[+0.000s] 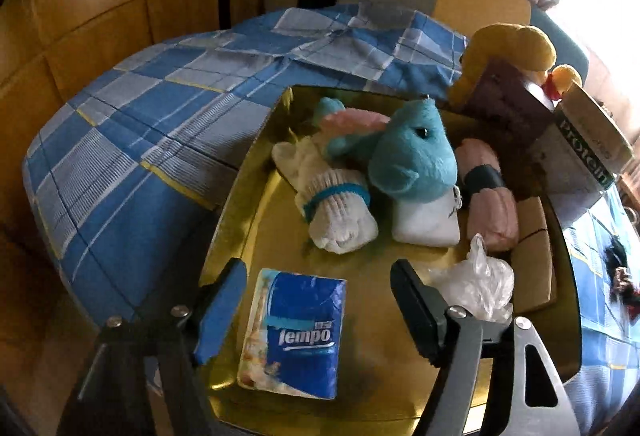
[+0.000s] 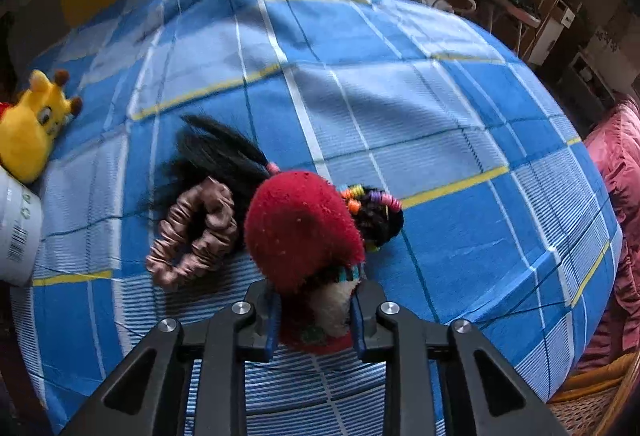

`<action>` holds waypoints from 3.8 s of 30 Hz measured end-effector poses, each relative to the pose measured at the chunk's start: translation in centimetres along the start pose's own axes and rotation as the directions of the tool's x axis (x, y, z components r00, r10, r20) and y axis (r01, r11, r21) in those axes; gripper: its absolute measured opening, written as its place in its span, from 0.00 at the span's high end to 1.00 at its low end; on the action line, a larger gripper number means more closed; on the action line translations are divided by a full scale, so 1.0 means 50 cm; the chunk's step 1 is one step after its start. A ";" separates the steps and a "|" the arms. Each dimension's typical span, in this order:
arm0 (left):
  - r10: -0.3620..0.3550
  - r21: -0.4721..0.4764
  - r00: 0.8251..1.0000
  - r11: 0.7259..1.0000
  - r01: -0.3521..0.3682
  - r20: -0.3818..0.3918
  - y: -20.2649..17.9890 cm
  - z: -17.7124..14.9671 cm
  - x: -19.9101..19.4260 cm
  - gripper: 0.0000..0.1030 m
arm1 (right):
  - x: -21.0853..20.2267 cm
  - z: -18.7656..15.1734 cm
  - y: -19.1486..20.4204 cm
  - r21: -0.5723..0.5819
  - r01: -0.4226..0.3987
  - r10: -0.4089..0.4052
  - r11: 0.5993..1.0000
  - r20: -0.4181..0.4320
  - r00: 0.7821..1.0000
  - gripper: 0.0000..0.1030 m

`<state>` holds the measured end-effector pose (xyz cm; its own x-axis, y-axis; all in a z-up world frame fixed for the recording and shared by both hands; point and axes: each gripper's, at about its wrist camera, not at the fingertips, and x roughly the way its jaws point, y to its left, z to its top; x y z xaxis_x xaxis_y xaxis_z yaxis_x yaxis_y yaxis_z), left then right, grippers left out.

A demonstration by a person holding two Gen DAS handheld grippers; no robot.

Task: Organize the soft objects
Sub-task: 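Carry the red sock into the tray and open the right gripper, then move both tools back from the tray to the hair accessories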

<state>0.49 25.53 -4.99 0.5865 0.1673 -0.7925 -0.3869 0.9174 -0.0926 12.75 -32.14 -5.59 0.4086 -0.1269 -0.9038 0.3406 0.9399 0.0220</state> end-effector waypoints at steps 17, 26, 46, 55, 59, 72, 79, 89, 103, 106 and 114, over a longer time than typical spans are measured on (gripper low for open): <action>-0.084 0.048 0.992 0.996 0.080 0.097 -0.042 0.015 -0.059 0.27 | -0.164 0.161 0.194 -0.105 -0.175 0.190 0.979 0.162 0.968 0.75; -0.097 0.039 0.991 0.995 0.093 0.094 -0.030 0.012 -0.067 0.27 | -0.229 0.278 0.497 -0.227 -0.321 0.363 0.919 0.173 0.916 0.75; 0.046 -0.111 0.987 0.993 -0.029 0.154 0.100 0.024 -0.098 0.27 | -0.256 -0.270 0.879 -0.651 -0.687 0.557 0.323 -0.456 0.694 0.75; 0.064 -0.131 0.986 0.990 -0.043 0.156 0.123 0.009 -0.108 0.27 | -0.169 -0.381 0.910 -0.597 -0.721 0.488 0.353 -0.540 0.686 0.69; 0.053 -0.120 0.986 0.992 -0.034 0.156 0.115 0.004 -0.110 0.27 | -0.153 -0.396 0.909 -0.603 -0.702 0.463 0.378 -0.534 0.707 0.58; -0.001 -0.051 0.983 0.999 0.010 0.185 0.068 -0.002 -0.138 0.26 | -0.251 -0.357 0.807 -0.696 -0.598 0.549 0.397 -0.342 0.762 0.42; -0.027 0.001 0.984 1.000 0.027 0.178 0.034 -0.013 -0.144 0.26 | -0.255 -0.326 0.719 -0.688 -0.551 0.556 0.471 -0.253 0.792 0.42; -0.075 0.091 0.983 0.994 0.060 0.168 -0.027 -0.027 -0.154 0.26 | -0.256 -0.236 0.583 -0.613 -0.520 0.574 0.595 -0.129 0.809 0.42; -0.153 0.256 0.976 0.960 0.110 0.156 -0.145 -0.033 -0.169 0.26 | -0.217 -0.051 0.271 -0.347 -0.363 0.431 0.864 0.139 0.892 0.42; -0.178 0.294 0.973 0.947 0.128 0.149 -0.179 -0.032 -0.172 0.26 | -0.201 -0.016 0.202 -0.263 -0.317 0.370 0.911 0.183 0.911 0.42; -0.236 0.413 0.963 0.896 0.163 0.132 -0.282 -0.040 -0.183 0.26 | -0.120 0.048 0.019 -0.011 -0.199 0.196 0.980 0.243 0.950 0.42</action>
<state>-0.86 10.32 2.36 0.7500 -0.0081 -0.6614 0.0429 0.9984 0.0364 12.64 -31.26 0.89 0.6604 -0.0137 -0.7508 0.2431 0.9499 0.1965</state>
